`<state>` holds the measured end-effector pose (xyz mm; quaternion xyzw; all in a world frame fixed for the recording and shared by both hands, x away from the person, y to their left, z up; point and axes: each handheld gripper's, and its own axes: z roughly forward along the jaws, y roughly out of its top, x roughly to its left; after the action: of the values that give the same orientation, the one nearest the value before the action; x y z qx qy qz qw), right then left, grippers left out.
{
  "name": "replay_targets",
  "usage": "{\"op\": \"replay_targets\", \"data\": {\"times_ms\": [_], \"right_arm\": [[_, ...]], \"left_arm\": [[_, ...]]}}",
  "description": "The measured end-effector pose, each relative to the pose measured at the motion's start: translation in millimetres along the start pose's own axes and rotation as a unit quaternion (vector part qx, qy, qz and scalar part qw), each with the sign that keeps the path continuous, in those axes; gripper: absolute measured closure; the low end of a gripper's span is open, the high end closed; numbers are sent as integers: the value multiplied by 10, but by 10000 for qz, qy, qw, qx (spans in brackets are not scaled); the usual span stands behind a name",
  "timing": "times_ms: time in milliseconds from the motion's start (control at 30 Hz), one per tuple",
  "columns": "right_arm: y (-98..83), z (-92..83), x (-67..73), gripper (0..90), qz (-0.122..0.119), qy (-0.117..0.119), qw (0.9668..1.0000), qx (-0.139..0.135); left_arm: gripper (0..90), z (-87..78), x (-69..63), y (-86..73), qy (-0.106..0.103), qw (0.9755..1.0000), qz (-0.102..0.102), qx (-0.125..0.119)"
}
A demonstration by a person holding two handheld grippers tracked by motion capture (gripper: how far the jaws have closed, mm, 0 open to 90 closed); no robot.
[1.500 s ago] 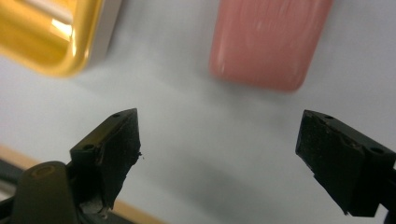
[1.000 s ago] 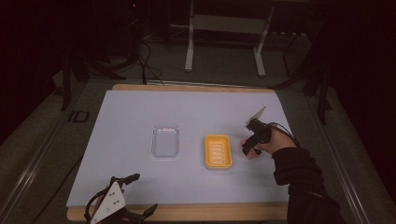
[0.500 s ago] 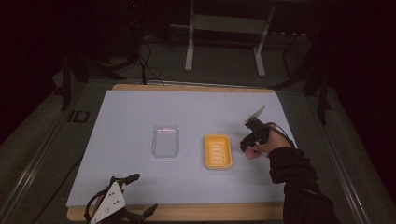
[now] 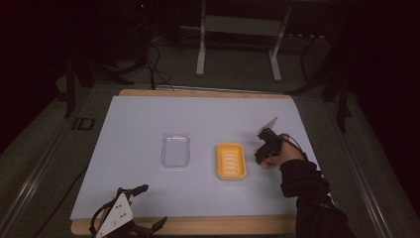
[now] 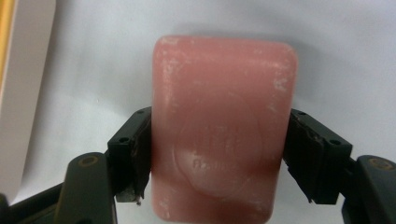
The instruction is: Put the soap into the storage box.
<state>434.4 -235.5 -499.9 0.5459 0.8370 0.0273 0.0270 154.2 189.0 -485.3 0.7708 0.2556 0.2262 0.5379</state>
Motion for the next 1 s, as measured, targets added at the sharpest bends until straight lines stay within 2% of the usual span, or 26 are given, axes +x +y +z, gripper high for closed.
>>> {"op": "replay_targets", "data": {"times_ms": [233, 300, 333, 367, 467, 533, 633, 800, 933, 1000], "right_arm": [[6, -10, 19, 369, 108, 17, 9999, 15], [7, -11, 25, 371, 144, -2, 9999, 23], [18, -14, 34, 373, 265, -38, 9996, 76], [18, -17, 39, 373, 289, -57, 9995, 64], [4, -27, 66, 374, 265, -163, 9995, 51], [-5, -45, 57, 374, 319, -108, 9994, 52], [-19, -128, 13, 374, 532, -10, 9986, 28], [-27, -312, -84, 374, 841, -86, 9964, 57], [-38, -434, -111, 374, 977, -190, 9950, 68], [-47, -491, -104, 374, 993, -144, 9949, 90]], "left_arm": [[3, 4, -1, -1, 2, 10000, 7, 4], [3, 4, -1, 0, 1, 10000, 5, 3], [3, 4, 0, 0, -1, 10000, 3, 2], [2, 3, 0, 0, 0, 10000, 4, 0], [3, 1, 1, 1, -3, 10000, -8, -5], [3, 2, 2, 2, -2, 10000, -8, -1], [2, 4, 1, 1, 4, 10000, -2, 1], [2, 0, 1, 2, 16, 10000, -13, -6], [2, 0, 1, 2, 13, 10000, -15, -7], [2, -3, 0, 3, -1, 10000, -4, -13]]}}
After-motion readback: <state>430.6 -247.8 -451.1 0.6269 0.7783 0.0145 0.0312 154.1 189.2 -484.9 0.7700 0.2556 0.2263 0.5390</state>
